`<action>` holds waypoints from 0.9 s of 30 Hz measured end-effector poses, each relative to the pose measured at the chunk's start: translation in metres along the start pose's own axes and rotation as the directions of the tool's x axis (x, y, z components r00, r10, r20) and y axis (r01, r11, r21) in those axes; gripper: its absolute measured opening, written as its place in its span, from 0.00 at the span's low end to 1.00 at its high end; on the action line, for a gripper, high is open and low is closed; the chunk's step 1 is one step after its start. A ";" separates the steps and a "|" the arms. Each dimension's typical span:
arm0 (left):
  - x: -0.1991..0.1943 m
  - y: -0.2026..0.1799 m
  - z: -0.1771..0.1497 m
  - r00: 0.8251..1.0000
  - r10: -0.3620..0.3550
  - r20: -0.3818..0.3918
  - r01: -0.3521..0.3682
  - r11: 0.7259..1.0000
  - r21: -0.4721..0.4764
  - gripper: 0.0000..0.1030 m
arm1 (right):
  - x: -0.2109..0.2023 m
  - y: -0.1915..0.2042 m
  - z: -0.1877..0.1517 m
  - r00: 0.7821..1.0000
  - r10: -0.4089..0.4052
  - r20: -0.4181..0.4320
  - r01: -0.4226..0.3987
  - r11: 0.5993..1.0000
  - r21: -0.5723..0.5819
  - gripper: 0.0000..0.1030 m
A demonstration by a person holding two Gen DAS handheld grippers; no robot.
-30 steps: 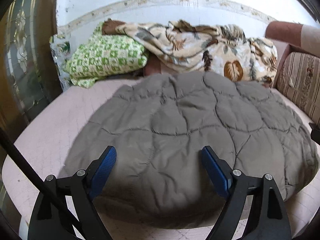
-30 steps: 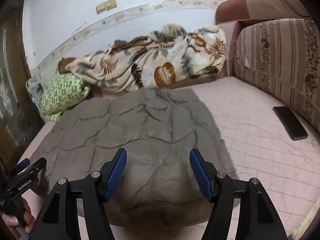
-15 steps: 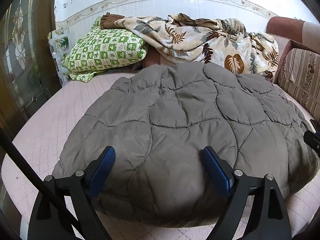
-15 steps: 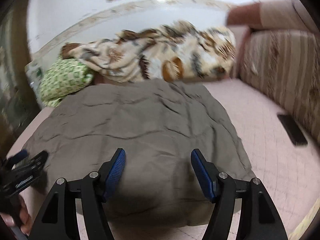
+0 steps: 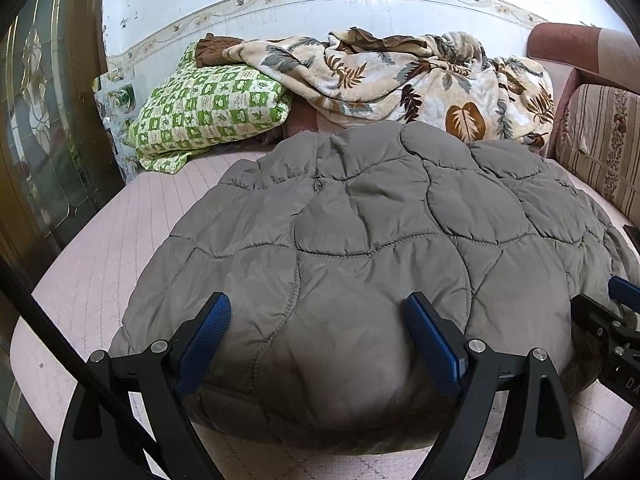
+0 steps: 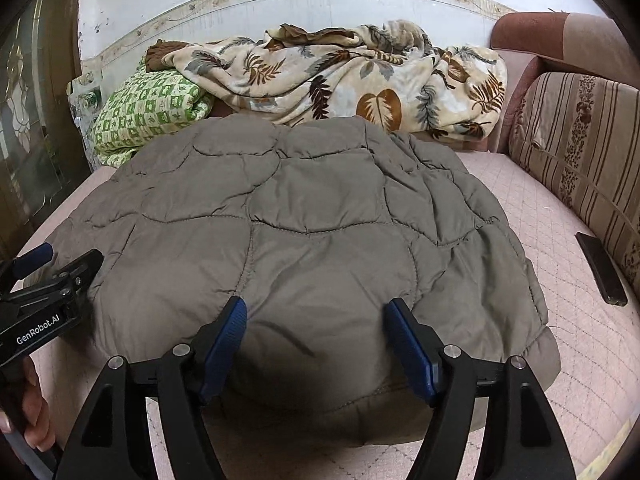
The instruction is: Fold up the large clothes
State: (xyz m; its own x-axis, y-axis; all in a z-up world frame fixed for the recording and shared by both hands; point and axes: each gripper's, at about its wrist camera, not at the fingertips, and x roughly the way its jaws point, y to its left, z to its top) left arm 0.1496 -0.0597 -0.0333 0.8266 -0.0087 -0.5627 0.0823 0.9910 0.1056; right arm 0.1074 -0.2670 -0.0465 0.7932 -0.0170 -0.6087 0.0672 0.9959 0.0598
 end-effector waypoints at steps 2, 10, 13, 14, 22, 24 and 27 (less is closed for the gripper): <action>0.000 -0.001 0.000 1.000 0.001 0.002 -0.001 1.000 0.003 0.86 | 0.000 -0.001 0.000 1.000 0.000 0.001 0.000 1.000 0.000 0.74; -0.019 0.000 -0.004 1.000 -0.008 0.020 0.008 1.000 0.009 0.86 | -0.021 0.002 0.000 0.999 -0.007 0.047 0.007 1.000 0.007 0.74; -0.036 0.001 -0.008 0.999 -0.014 0.033 0.014 1.000 -0.001 0.86 | -0.043 0.008 -0.006 0.996 -0.002 0.085 0.002 1.000 -0.006 0.74; -0.044 0.002 -0.011 0.999 -0.019 0.032 0.020 1.000 -0.008 0.86 | -0.052 0.010 -0.009 0.995 0.005 0.098 -0.004 1.000 -0.012 0.75; -0.101 0.021 -0.048 0.999 -0.004 -0.041 0.002 0.998 -0.056 0.86 | -0.118 0.021 -0.047 0.986 0.042 0.160 -0.036 0.998 -0.042 0.79; -0.122 0.024 -0.058 1.000 0.004 -0.018 -0.004 0.999 -0.053 0.86 | -0.133 0.024 -0.057 0.984 0.051 0.173 -0.044 0.998 -0.043 0.81; -0.142 0.027 -0.075 1.000 -0.008 -0.010 0.008 0.999 -0.049 0.92 | -0.151 0.034 -0.074 0.981 0.084 0.175 -0.074 0.995 -0.062 0.85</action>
State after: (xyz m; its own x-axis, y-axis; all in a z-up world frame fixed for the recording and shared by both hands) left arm -0.0073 -0.0218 -0.0116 0.8206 -0.0154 -0.5714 0.0612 0.9963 0.0610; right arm -0.0549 -0.2244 -0.0114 0.8896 0.0516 -0.4537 -0.0296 0.9980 0.0554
